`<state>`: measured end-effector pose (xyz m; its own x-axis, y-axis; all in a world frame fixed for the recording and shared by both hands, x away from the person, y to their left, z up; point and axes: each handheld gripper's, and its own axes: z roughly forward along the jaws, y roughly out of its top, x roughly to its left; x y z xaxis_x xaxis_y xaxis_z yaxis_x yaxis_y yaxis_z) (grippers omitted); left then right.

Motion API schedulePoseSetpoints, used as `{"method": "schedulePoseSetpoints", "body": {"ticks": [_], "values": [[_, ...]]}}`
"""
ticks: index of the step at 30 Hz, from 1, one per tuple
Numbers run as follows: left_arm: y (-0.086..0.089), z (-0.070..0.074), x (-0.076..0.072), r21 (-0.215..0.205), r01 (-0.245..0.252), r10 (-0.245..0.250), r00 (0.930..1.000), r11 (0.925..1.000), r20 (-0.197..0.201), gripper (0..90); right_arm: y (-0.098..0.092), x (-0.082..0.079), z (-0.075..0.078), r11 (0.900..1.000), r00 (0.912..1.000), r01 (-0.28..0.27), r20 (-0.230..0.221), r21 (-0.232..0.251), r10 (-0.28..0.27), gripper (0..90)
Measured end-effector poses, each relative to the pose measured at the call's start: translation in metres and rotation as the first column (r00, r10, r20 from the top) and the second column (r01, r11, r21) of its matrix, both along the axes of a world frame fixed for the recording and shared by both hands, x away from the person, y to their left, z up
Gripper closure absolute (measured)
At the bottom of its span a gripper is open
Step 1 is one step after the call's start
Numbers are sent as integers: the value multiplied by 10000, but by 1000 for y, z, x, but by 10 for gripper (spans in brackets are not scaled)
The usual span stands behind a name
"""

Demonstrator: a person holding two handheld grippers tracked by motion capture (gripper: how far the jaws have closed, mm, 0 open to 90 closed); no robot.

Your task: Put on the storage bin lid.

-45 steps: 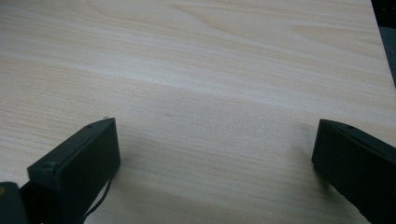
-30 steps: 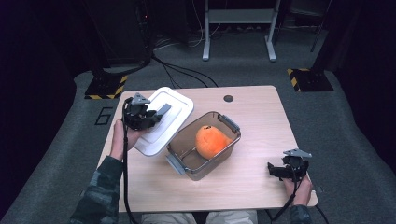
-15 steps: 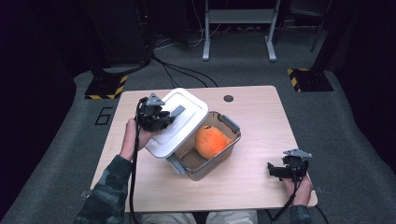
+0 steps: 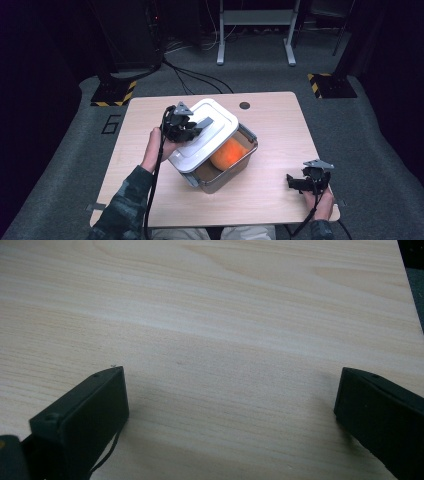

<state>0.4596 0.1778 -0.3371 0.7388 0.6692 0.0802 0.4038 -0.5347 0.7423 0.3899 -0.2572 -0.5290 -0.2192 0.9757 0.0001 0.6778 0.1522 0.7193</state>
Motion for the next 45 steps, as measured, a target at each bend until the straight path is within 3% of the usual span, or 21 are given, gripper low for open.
{"method": "schedulePoseSetpoints", "body": {"ticks": [22,45], "values": [[-46,-22,0,281,564,-538,9949,9980,-856,663,0,0,0,10000,10000,-4,4,-5,4,2],[-64,-36,-2,669,847,-762,9897,9942,-1211,663,0,0,0,10000,10000,1,-3,-2,-1,2]]}}
